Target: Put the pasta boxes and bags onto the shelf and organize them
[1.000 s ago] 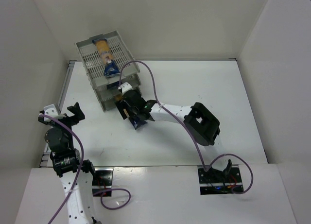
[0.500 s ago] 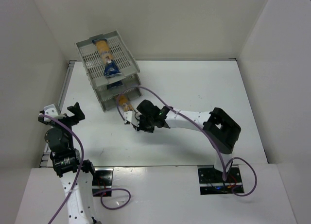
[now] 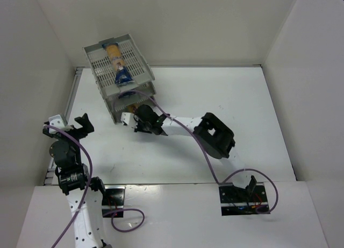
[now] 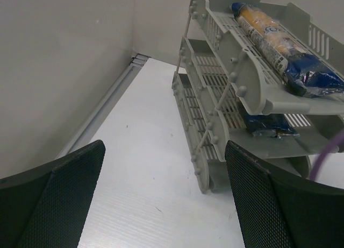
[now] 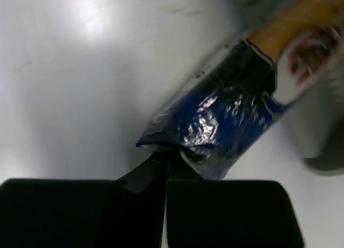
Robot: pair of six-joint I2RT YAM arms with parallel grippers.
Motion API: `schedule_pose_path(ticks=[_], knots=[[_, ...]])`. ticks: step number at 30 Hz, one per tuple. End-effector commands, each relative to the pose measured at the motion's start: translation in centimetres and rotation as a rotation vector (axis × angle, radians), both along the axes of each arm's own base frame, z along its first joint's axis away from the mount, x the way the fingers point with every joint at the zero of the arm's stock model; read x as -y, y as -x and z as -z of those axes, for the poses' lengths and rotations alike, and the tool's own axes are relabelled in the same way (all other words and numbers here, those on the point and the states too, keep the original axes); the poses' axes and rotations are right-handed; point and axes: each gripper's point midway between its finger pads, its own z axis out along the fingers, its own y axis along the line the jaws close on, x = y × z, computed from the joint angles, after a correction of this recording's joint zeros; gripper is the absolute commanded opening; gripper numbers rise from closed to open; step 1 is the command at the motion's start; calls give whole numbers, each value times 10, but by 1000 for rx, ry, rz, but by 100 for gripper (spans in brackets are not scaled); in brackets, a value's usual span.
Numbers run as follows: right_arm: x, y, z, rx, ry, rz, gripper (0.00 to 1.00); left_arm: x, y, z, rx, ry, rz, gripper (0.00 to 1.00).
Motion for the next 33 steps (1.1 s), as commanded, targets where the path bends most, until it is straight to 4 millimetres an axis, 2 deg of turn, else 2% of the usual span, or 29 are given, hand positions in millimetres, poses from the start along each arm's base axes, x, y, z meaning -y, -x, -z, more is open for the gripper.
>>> schedule_pose_path(ticks=[1,2,3,5,6,8,9,11,12,14,15,16,17,18,19,20,21,22,23,24,25,26,27,28,29,30,31,33], knots=[[-22,-104,-83,375,-255,355,0,-1,-1,-9,27,-31,4,99],[-26,-109,-100,387,-298,386,0,-1,-1,-9,27,-31,4,99],[-39,-116,-135,385,-409,424,0,-1,-1,-9,27,-31,4,99],[-44,-109,-138,302,-403,425,0,-1,-1,-9,27,-31,4,99],[-50,-99,-160,266,-452,428,0,-1,-1,-9,27,-31,4,99],[-52,-69,-156,206,-421,376,0,0,0,-11,35,-35,4,99],[-41,-50,-152,183,-392,356,0,0,0,-11,35,-35,4,99],[-37,-12,-144,156,-352,282,0,1,2,-14,45,-39,4,99],[-18,10,-137,133,-312,250,0,1,3,-16,55,-43,4,99],[-6,45,-128,100,-260,157,0,2,5,-18,63,-47,4,99],[16,71,-96,18,-166,90,0,4,4,-18,63,-46,13,99],[25,88,-107,4,-166,35,0,4,4,-18,63,-46,13,99],[38,101,-101,-5,-115,-42,0,5,5,-20,72,-50,13,99],[66,128,-73,-86,-10,-120,3,5,5,-20,72,-50,13,99],[83,137,-79,-67,14,-169,8,6,5,-20,73,-49,15,99],[112,148,-56,-61,119,-244,18,6,5,-20,73,-49,15,99],[132,151,-48,-44,180,-255,23,6,7,-23,82,-53,15,99],[160,142,-42,17,280,-209,26,8,6,-23,83,-52,24,99],[186,143,-35,56,339,-192,31,9,6,-23,83,-52,24,99],[209,128,-36,103,397,-167,35,9,8,-25,93,-56,24,99],[232,112,-42,166,452,-106,42,12,7,-25,93,-56,34,99],[252,102,-45,193,485,-63,57,10,7,-25,93,-55,25,99],[276,77,-66,243,465,52,90,13,8,-25,94,-54,34,99],[290,65,-80,279,445,131,100,13,8,-25,94,-54,35,99],[301,48,-99,344,405,227,100,13,8,-25,94,-54,35,99],[310,41,-124,386,331,309,100,15,9,-27,102,-57,44,99],[328,33,-138,391,280,419,100,13,10,-27,103,-55,32,99],[342,33,-171,414,177,536,100,12,10,-27,103,-54,21,99]])
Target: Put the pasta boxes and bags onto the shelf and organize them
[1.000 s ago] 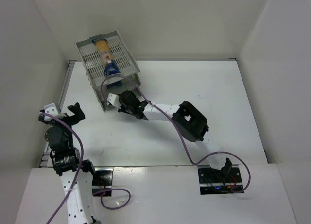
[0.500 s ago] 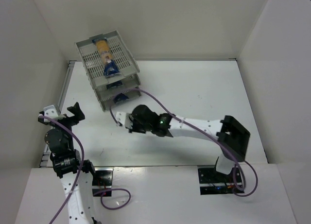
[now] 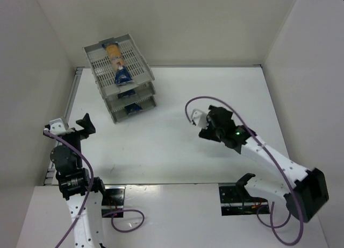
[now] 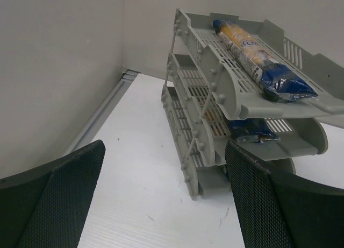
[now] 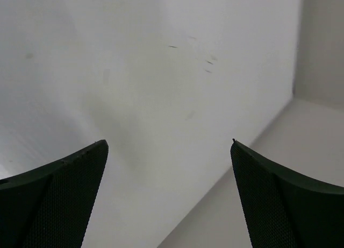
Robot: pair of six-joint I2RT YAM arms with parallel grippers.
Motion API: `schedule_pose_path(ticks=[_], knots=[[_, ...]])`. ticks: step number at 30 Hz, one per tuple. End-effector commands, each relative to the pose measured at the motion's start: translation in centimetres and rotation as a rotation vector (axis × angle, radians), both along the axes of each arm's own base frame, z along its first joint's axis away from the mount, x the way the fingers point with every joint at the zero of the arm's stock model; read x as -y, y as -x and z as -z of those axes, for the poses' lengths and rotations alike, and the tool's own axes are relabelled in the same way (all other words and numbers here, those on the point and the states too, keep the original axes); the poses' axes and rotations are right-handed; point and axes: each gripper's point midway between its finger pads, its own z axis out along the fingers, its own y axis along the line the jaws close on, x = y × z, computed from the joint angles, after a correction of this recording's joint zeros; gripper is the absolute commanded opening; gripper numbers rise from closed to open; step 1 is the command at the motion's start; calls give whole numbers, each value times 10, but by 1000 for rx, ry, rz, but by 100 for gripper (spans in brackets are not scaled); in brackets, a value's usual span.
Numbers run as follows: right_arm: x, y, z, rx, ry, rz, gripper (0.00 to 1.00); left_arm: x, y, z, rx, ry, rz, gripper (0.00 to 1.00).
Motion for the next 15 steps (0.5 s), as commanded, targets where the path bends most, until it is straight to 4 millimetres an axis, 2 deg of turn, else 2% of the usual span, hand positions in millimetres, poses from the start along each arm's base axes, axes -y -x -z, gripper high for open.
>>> schedule_pose_path(ticks=[1,2,4,5,6,8,9,10,12,15], knots=[[27,-17,-79,223,-195,219,100,0,2,-11,39,-26,-6,99],[35,-17,-92,249,-231,265,100,-2,3,-11,37,-33,-18,99],[55,-6,-106,268,-264,343,100,-3,5,-13,46,-34,-31,99],[71,-5,-120,278,-308,405,100,-4,5,-13,47,-31,-38,99],[77,5,-117,224,-322,412,100,-4,5,-11,39,-28,-38,99],[100,13,-132,224,-358,507,100,-4,5,-11,39,-25,-41,99],[106,19,-133,203,-356,533,100,-4,5,-11,39,-25,-41,99],[113,32,-123,134,-326,554,100,-4,5,-11,39,-25,-41,99],[131,46,-114,81,-304,630,100,-2,3,-9,31,-23,-32,99],[144,76,-96,-2,-279,668,100,0,2,-6,22,-20,-22,99]])
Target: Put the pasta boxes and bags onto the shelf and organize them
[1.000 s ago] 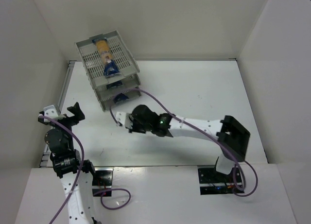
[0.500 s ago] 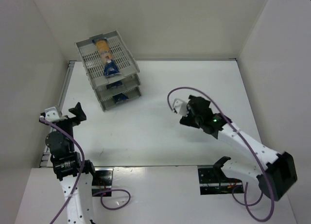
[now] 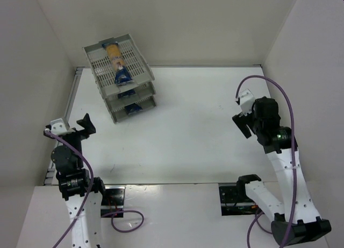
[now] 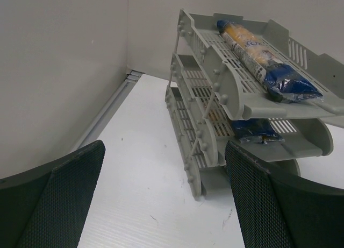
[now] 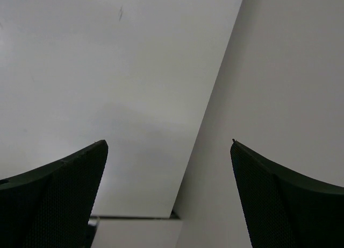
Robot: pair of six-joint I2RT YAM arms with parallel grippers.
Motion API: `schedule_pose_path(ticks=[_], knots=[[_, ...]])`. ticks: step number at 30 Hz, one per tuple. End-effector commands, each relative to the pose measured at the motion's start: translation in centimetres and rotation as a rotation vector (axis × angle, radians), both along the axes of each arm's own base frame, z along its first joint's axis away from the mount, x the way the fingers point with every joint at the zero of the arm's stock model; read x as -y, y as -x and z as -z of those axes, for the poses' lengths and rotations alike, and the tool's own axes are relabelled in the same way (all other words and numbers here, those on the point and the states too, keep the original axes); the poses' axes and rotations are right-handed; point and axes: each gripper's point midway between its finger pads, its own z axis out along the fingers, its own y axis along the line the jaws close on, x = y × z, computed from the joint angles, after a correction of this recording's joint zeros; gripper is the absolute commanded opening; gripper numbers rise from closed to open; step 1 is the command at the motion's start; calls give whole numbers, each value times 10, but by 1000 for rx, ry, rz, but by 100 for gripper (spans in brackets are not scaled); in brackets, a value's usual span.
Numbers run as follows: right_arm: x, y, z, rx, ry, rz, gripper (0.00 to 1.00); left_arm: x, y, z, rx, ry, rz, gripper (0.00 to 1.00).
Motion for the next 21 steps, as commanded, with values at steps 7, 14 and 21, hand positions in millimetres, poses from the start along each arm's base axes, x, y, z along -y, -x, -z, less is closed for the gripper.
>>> schedule_pose_path(ticks=[7,14,21], knots=[[15,81,43,-223,-73,102,100,5,-1,-6,22,-10,16,99],[21,84,35,-136,-114,197,100,7,0,-8,31,-12,26,99],[30,82,28,1,-169,305,100,9,0,-8,31,-12,35,99]])
